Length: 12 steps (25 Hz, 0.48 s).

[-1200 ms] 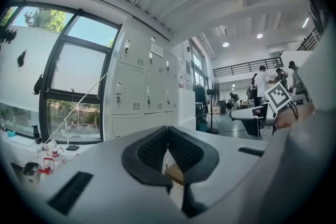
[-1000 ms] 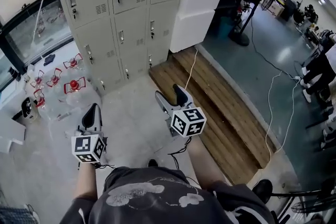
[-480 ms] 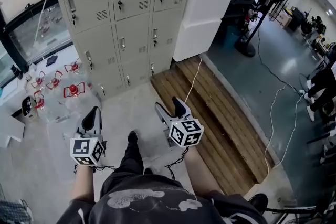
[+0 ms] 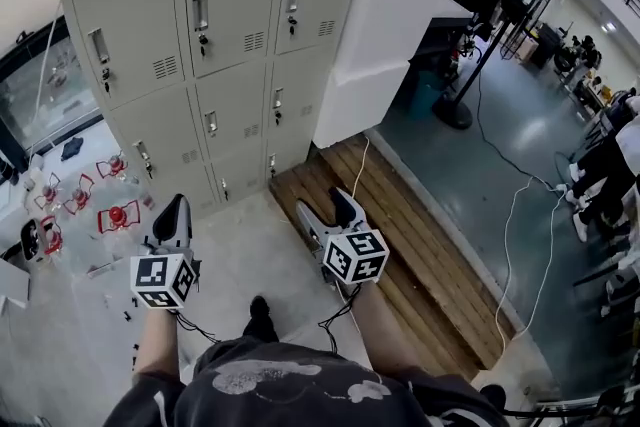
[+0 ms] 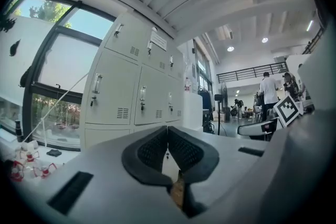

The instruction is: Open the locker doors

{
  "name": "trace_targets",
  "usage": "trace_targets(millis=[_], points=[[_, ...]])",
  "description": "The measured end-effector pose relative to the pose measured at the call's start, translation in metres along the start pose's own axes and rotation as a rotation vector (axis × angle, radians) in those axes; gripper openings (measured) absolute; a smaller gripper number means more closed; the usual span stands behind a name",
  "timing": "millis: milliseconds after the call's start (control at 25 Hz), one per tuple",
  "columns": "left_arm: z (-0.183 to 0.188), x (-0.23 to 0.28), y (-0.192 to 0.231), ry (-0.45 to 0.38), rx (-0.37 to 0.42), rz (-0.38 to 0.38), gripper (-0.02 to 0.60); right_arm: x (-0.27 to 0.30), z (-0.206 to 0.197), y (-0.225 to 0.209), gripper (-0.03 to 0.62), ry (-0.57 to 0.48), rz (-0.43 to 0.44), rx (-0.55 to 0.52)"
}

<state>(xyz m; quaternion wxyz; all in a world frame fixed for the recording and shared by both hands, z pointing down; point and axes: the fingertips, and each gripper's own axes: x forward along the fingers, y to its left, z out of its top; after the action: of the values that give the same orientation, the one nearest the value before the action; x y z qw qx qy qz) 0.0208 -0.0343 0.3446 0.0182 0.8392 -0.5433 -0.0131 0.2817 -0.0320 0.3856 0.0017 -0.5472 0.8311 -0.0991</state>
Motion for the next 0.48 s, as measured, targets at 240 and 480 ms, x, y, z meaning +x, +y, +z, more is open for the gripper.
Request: trace_targets(millis=[240,480], points=[[0.023,0.087,0.052,-0.064,0.025,0.018,0.009,0.108,0.048,-0.033,0.321,-0.027,0.004,-0.043],[0.035,0.133,0.107,-0.086,0.01,0.072,0.009,0.188,0.077,-0.048,0.321,-0.054,0.014,-0.051]])
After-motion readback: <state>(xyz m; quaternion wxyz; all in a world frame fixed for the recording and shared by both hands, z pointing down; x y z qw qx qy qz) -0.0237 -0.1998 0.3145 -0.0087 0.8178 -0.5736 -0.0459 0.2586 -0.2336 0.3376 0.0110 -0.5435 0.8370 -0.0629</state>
